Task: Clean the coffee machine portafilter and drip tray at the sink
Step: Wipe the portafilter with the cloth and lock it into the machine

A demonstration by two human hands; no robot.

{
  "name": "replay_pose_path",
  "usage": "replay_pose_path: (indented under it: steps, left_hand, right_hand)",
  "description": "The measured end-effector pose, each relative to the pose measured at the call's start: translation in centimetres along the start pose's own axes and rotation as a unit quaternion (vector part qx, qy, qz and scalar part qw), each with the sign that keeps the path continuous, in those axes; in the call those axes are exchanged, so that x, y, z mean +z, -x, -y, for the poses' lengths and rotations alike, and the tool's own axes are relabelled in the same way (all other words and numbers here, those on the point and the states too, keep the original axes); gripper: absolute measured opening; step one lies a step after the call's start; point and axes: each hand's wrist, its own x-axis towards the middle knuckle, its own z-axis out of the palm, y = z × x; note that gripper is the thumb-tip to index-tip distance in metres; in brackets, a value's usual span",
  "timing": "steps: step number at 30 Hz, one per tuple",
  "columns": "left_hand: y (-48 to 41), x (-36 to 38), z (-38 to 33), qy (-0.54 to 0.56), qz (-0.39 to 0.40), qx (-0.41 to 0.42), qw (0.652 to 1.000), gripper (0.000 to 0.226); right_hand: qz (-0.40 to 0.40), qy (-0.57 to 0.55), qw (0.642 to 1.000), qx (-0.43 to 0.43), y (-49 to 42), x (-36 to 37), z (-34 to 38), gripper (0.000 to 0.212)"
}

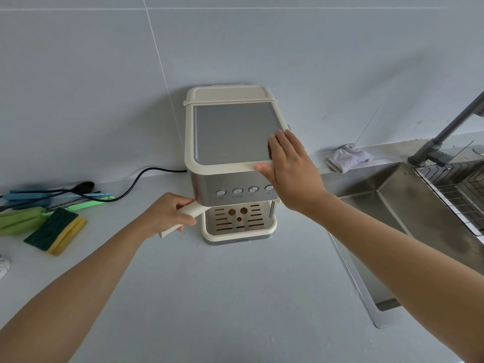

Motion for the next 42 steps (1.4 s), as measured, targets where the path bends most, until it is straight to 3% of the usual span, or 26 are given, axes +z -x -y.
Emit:
replay_pose_path:
  steps: [9,13,16,25,42]
  left_hand:
    - [2.2,4.1,-0.1,0.034,-0.095,-0.019,0.995,0.038]
    - [3.3,7.5,-0.9,0.046,-0.153,-0.044,0.986,0.027]
    - [3.5,10.4,-1.6,0.059,-0.187,-0.064,0.978,0.006]
    - [3.6,12.6,-3.3,0.038,-0.240,-0.103,0.965,0.014]
    - [3.8,15.4,-5.9,0.074,-0.293,-0.164,0.939,0.028]
  right_hand:
    - [0.000,-0.002,1.000,0.003,0.0,0.1,0.1,0.105]
    - [-0.002,-0.002,1.000,0.002,-0.2,0.6,-0.1,0.104]
    - [-0.005,0.003,1.000,0.001,-0.4,0.8,-0.2,0.103]
    - [0.004,0.013,1.000,0.008,-0.2,0.8,0.0,0.114]
    - [0.041,0.025,0.998,0.029,0.5,-0.3,0.8,0.079]
